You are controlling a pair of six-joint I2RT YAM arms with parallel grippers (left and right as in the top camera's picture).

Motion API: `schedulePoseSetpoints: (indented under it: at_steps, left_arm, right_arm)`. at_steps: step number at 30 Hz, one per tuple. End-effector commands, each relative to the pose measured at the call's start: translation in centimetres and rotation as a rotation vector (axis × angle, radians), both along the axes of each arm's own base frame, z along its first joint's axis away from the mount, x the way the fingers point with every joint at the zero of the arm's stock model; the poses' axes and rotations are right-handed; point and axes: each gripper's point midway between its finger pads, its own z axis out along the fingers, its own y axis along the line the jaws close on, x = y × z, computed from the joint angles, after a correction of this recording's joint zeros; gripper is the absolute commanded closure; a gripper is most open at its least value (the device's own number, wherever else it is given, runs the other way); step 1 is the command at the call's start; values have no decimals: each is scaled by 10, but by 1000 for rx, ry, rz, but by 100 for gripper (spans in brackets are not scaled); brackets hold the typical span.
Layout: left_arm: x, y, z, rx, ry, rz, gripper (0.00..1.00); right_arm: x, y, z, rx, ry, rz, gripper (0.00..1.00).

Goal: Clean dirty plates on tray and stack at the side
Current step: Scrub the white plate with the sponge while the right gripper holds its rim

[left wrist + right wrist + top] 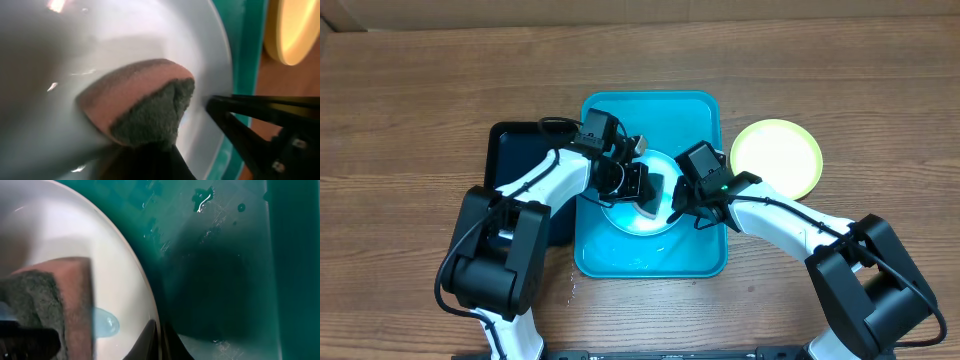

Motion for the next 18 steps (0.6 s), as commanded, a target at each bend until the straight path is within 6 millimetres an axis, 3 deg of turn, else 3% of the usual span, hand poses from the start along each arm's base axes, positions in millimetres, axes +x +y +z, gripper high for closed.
schedulePoseSetpoints:
  at_steps: [1,4,9,15,18]
  left_arm:
    - [11,-17,25,-89,-9,-30,96]
    - [26,-12,47,-57,-53,-40,96]
    - [41,15,64,137,-84,9,96]
    - [37,57,46,391,-66,50,96]
    - [30,68,32,451,-48,53,96]
  right_arm:
    - [5,7,8,15,-21,13,96]
    - [4,6,7,13,-18,13,96]
    - [4,6,7,12,-17,13,96]
    - [4,6,7,13,-18,13,96]
    - [4,6,7,13,-18,13,96]
